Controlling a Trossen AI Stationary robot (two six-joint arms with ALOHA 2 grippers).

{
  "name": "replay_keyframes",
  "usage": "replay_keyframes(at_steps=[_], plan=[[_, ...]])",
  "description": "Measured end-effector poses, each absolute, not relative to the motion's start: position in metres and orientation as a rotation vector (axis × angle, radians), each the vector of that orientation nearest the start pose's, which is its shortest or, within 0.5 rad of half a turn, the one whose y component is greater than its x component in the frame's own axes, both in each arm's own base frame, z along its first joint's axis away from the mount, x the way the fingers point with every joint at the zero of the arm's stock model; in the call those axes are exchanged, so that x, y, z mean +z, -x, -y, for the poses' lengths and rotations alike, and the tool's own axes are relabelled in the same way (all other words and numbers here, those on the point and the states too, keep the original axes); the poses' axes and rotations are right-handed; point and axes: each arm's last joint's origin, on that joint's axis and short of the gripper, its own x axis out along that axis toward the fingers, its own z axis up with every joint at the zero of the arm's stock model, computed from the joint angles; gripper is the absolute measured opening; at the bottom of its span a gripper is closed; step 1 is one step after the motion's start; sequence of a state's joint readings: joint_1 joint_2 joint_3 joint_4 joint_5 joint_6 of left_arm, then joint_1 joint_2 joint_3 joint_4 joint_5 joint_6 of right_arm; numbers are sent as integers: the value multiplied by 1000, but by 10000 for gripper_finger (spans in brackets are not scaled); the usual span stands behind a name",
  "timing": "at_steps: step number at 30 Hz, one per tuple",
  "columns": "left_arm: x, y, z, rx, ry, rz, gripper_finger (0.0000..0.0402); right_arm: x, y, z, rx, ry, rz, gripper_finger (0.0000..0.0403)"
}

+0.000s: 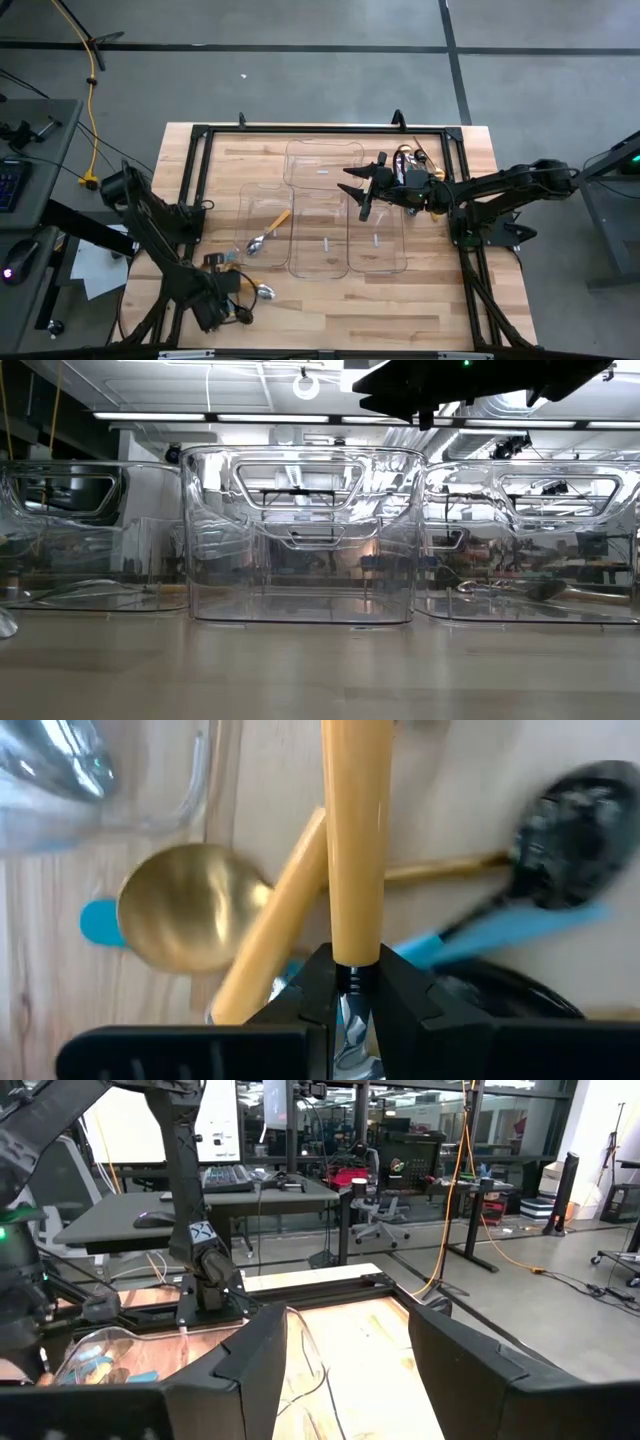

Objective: Sort silverware by color (type)
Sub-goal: Put the yellow spoon into the left transparent bin

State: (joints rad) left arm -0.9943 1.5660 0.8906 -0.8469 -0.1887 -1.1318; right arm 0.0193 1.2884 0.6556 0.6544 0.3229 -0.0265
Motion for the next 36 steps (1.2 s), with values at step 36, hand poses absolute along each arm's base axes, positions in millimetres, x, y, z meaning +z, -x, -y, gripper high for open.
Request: replay_keyframes(at_steps=[36], plan=[[282, -225, -5, -57, -229, -37, 23, 260, -275, 4, -304, 51, -10, 194]])
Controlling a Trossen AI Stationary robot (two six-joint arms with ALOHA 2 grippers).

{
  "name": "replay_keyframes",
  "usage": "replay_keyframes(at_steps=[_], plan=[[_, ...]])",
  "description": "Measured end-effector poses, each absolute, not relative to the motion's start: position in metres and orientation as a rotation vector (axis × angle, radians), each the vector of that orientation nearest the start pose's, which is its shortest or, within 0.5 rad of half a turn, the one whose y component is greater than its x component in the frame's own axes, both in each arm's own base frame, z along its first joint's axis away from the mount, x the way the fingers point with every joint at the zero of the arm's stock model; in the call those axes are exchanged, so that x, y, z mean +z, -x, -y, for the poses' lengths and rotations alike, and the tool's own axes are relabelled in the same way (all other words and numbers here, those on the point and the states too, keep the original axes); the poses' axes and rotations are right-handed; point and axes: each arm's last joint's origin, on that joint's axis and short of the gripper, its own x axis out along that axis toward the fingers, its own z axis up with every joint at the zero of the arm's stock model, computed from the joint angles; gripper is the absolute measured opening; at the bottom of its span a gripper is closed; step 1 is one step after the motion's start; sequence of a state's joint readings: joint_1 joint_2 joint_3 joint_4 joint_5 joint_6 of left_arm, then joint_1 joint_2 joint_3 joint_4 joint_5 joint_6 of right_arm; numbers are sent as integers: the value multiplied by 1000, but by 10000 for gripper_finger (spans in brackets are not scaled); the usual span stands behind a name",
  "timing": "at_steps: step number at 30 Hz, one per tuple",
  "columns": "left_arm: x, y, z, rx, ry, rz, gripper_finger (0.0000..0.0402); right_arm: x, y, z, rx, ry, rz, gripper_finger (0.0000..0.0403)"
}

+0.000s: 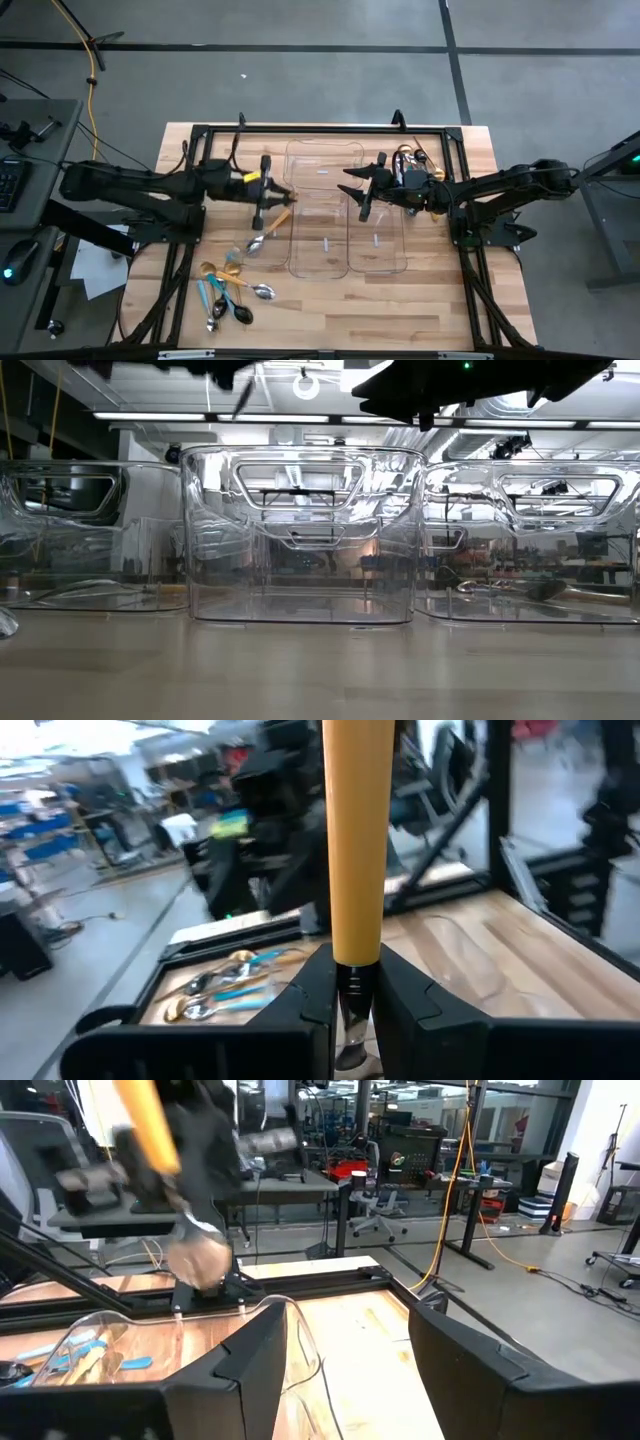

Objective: Sort silverware by color (type)
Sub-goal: Put the yellow spoon into the left transparent bin

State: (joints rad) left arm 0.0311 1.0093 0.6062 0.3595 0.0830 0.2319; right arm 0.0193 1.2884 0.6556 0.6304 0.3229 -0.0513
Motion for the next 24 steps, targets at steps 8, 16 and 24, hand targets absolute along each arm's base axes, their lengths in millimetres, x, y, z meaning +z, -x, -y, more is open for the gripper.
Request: replay_keyframes(at_steps=[8, 16, 24], plan=[[243, -207, -13, -16, -143, 117, 23, 260, -275, 3, -254, 82, -11, 194], [243, -204, -4, -98, -124, 178, 25, 265, -276, -2, -101, 102, 46, 194], [242, -204, -8, -35, -120, 162, 26, 265, -276, -2, -119, 84, 38, 194]])
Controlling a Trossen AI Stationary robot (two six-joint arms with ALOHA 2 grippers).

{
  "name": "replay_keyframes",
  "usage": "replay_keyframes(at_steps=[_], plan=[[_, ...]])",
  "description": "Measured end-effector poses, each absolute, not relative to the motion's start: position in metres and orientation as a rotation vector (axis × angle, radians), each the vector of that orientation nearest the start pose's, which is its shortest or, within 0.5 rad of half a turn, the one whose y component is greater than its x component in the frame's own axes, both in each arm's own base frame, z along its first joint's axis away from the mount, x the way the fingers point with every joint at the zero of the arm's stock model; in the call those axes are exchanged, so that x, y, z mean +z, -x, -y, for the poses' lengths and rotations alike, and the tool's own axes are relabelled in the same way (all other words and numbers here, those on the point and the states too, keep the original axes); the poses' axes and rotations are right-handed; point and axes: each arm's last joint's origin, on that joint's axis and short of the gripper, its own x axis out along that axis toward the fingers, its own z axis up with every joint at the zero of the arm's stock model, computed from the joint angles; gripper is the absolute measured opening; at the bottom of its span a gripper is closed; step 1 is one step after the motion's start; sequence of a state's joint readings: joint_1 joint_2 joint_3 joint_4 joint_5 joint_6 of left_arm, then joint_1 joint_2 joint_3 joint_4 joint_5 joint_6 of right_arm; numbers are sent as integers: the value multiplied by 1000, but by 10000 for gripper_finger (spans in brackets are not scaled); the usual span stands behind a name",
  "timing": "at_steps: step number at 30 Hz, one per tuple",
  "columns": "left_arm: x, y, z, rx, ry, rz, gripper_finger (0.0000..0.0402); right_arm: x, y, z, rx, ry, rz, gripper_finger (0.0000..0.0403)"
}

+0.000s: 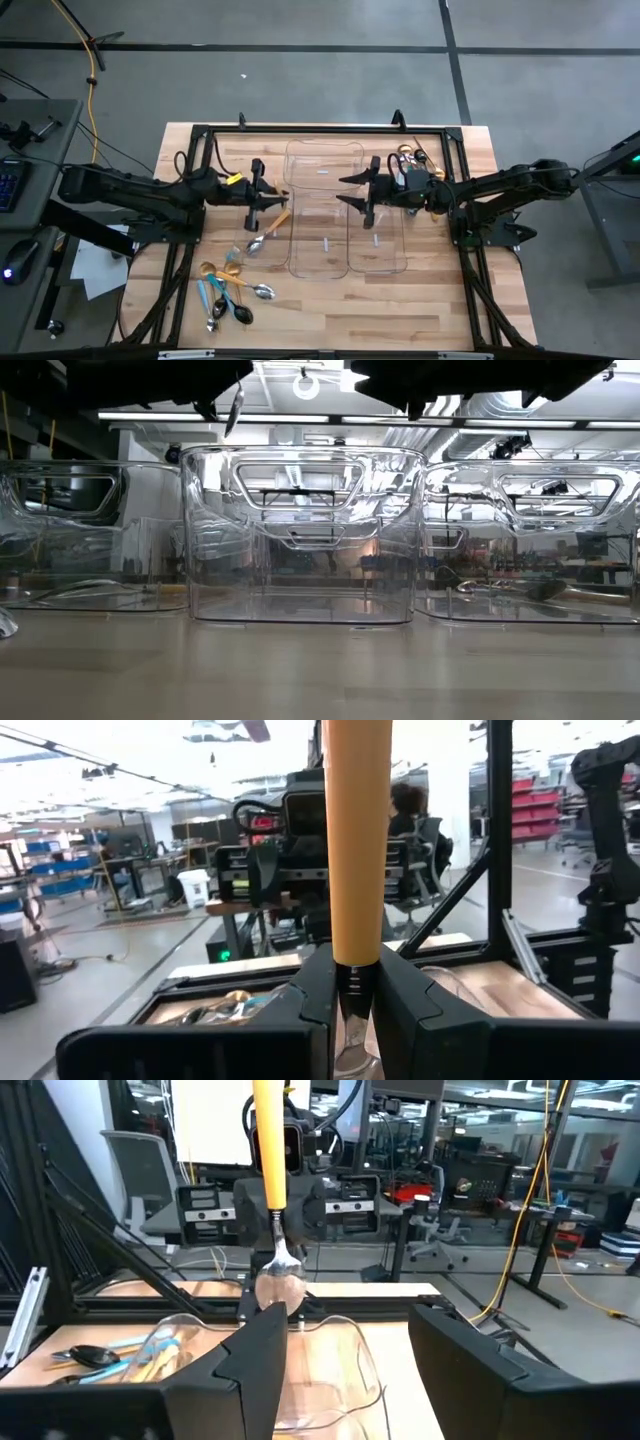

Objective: Sort silverware by color (type)
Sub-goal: Put the yellow spoon into the left transparent bin

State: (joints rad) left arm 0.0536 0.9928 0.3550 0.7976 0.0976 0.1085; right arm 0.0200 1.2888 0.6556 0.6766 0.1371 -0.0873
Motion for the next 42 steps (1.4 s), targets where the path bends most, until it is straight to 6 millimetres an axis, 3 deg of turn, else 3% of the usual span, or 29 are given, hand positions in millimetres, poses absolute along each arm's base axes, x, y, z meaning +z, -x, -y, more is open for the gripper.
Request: replay_keyframes(at_steps=[13, 18, 30, 38, 42], plan=[[241, -204, -8, -30, -113, 145, 26, 264, -276, -2, -119, 85, 30, 194], [238, -202, -9, -2, -30, 101, 25, 264, -276, -2, -119, 84, 30, 194], [259, -185, -4, 211, 212, -441, 25, 260, -276, -1, -122, 87, -8, 194], [222, -179, 10, 298, 379, -817, 25, 259, -276, -1, -123, 31, -11, 194], [209, -183, 18, 324, 411, -915, 25, 259, -276, -1, -124, 27, -11, 194]])
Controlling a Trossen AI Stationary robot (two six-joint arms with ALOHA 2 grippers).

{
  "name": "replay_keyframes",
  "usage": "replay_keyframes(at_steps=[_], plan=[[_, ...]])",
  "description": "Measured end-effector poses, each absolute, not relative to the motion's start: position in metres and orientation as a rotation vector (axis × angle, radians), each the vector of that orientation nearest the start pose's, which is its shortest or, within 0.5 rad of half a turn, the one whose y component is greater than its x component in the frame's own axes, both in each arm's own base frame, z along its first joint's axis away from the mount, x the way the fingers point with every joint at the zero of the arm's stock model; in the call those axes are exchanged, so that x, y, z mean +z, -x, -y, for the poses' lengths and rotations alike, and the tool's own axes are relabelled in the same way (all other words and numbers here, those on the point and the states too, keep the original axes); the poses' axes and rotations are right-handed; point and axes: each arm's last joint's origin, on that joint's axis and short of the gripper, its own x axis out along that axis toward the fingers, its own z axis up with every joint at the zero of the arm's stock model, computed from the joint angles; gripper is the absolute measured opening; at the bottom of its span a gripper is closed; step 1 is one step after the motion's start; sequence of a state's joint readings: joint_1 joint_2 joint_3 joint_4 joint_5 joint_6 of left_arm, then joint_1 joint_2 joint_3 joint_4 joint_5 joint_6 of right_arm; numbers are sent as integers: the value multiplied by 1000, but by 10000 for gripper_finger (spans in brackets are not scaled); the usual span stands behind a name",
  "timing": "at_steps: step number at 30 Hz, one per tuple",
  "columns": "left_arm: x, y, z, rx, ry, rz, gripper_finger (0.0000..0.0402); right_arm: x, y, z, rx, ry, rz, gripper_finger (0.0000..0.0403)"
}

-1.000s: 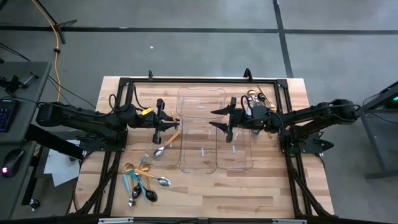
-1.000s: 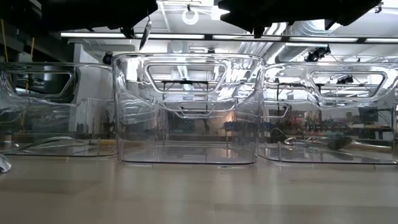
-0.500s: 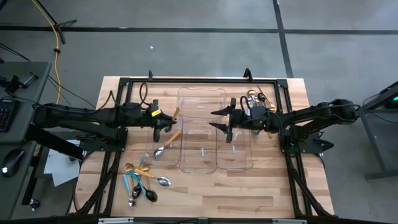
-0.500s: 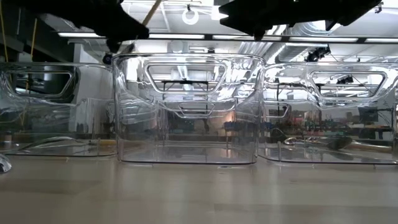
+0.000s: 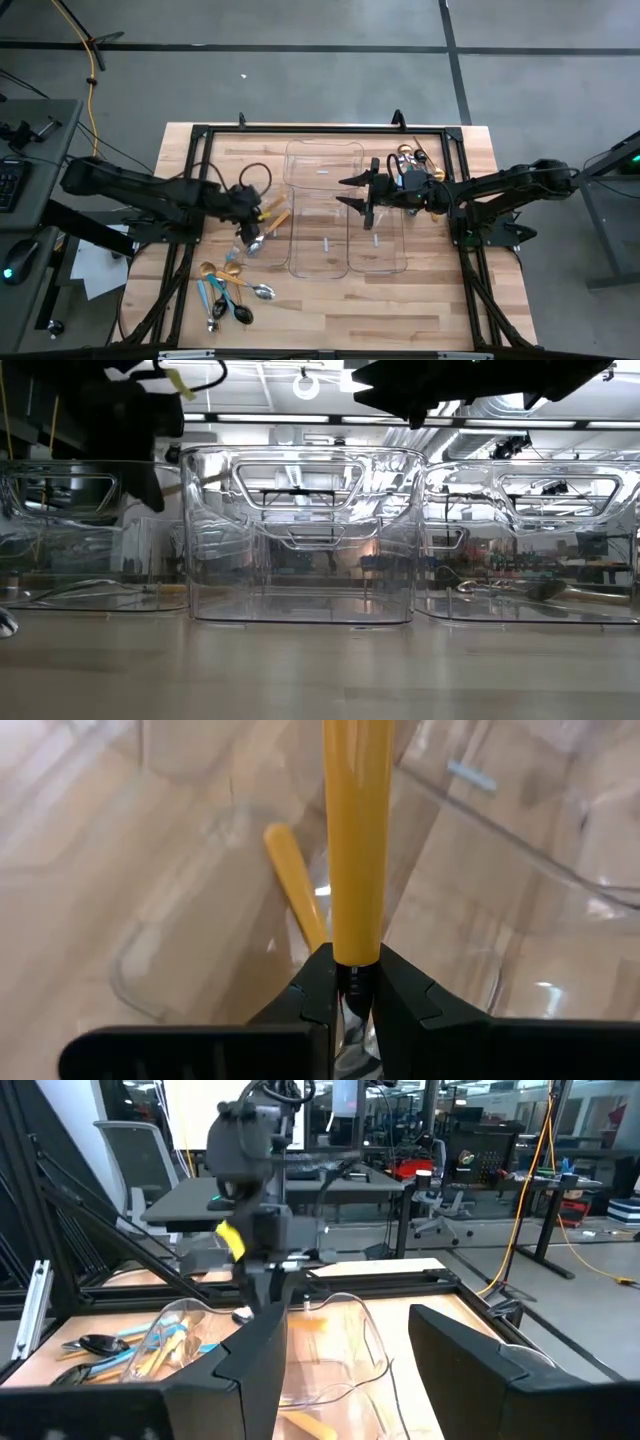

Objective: Sort silverware by color (type)
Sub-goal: Put the yellow spoon into the left transparent bin

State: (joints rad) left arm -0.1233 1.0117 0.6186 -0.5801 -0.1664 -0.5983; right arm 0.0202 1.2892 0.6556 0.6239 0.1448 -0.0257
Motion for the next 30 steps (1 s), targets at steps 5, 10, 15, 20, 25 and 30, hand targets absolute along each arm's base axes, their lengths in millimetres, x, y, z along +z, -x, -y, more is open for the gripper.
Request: replay_keyframes(at_steps=[5, 10, 15, 20, 25, 30], plan=[[199, -189, 23, 346, 449, -967, 25, 259, -276, -1, -124, 27, -11, 194], [189, -195, 24, 375, 479, -1010, 25, 259, -276, -1, -124, 27, -11, 194], [181, -203, 25, 386, 488, -1017, 26, 259, -276, -1, -124, 27, -11, 194], [174, -206, 26, 404, 479, -1060, 26, 259, -276, -1, -123, 27, -11, 194], [168, -208, 26, 414, 469, -1088, 43, 259, -276, -1, -123, 27, -11, 194], [166, -208, 26, 404, 445, -1102, 66, 259, -276, -1, -123, 27, -11, 194]])
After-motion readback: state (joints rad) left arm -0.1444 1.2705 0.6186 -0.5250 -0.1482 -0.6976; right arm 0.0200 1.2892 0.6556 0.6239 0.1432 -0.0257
